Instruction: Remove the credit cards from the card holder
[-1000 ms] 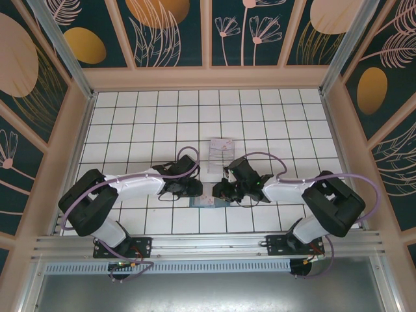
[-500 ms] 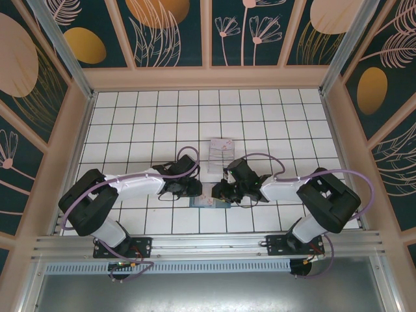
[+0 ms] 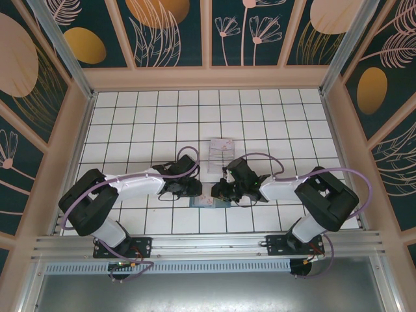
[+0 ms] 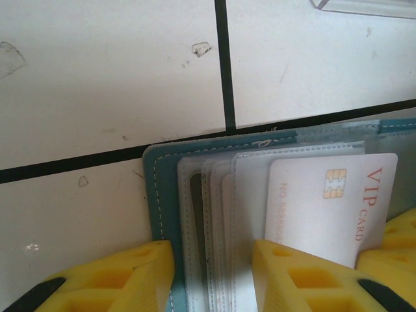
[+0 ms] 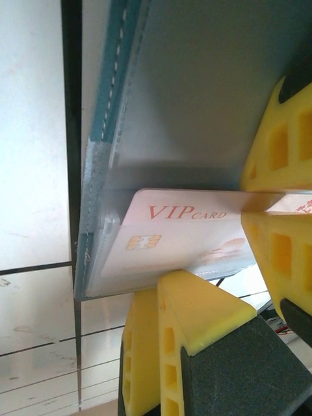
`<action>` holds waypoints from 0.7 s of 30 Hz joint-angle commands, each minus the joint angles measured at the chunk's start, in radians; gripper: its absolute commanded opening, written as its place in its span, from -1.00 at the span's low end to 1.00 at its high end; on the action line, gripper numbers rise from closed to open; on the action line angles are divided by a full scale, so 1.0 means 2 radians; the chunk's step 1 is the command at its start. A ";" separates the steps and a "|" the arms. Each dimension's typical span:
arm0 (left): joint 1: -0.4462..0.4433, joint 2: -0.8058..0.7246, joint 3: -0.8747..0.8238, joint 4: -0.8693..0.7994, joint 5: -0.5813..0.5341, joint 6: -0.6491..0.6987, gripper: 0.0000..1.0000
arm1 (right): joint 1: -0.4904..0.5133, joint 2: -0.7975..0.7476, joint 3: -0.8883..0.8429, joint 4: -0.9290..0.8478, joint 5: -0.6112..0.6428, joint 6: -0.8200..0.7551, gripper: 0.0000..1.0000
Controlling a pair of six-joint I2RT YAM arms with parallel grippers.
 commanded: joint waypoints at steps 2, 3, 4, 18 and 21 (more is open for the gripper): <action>-0.001 0.025 -0.011 -0.016 -0.006 0.006 -0.21 | -0.002 0.005 -0.002 0.006 -0.006 0.002 -0.82; -0.001 0.024 -0.011 -0.016 -0.006 0.006 -0.21 | -0.002 0.004 -0.002 0.002 -0.004 0.000 -0.84; 0.000 0.023 -0.011 -0.017 -0.007 0.006 -0.21 | -0.002 0.002 -0.003 -0.002 -0.003 -0.002 -0.85; -0.001 0.022 -0.011 -0.023 -0.011 0.006 -0.22 | -0.021 -0.057 -0.024 -0.065 0.014 -0.028 -0.91; -0.001 0.022 -0.011 -0.023 -0.011 0.006 -0.22 | -0.028 -0.074 -0.026 -0.081 0.016 -0.035 -0.91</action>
